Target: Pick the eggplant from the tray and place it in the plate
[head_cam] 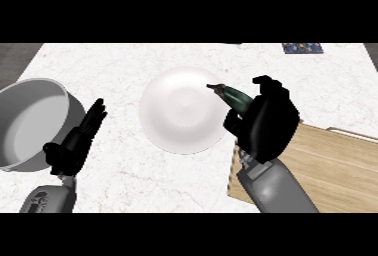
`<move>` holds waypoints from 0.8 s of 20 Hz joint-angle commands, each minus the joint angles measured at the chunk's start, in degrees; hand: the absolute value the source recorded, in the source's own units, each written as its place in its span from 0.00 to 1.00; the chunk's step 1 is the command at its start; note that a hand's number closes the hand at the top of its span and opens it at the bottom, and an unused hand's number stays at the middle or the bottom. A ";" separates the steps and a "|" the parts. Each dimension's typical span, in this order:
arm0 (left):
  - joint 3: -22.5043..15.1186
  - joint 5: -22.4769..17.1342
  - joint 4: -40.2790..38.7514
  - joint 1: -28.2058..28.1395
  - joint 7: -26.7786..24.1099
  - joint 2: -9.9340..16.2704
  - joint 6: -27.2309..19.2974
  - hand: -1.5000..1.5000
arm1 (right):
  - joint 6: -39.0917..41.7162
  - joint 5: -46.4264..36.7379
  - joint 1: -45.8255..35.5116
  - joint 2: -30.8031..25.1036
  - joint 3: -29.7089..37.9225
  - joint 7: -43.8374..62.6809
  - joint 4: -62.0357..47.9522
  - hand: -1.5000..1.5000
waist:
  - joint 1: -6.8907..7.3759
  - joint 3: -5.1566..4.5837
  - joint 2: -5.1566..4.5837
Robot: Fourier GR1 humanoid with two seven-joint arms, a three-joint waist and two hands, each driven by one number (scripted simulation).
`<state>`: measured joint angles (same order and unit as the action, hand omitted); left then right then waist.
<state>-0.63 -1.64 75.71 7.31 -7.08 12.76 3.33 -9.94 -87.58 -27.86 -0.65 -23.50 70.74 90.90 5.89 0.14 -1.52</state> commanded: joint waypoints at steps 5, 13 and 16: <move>-0.54 0.24 -0.39 0.36 0.06 -0.56 0.09 0.50 | -15.77 4.27 -4.54 0.62 5.98 14.43 -6.76 0.00 | 0.70 0.06 0.06; 1.07 -0.48 -1.24 0.02 0.06 0.53 0.32 0.50 | -28.79 0.18 -4.29 0.63 9.72 11.64 0.62 0.00 | -1.37 0.14 1.12; 0.99 -0.32 -1.34 0.36 1.36 0.59 0.11 0.50 | -33.99 0.79 -0.80 0.63 8.32 10.98 3.26 0.00 | -1.96 0.23 1.30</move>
<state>0.16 -1.84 74.38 7.62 -6.73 13.11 3.46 -30.28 -86.72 -30.26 -0.37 -13.74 67.79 91.40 4.71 0.27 -0.59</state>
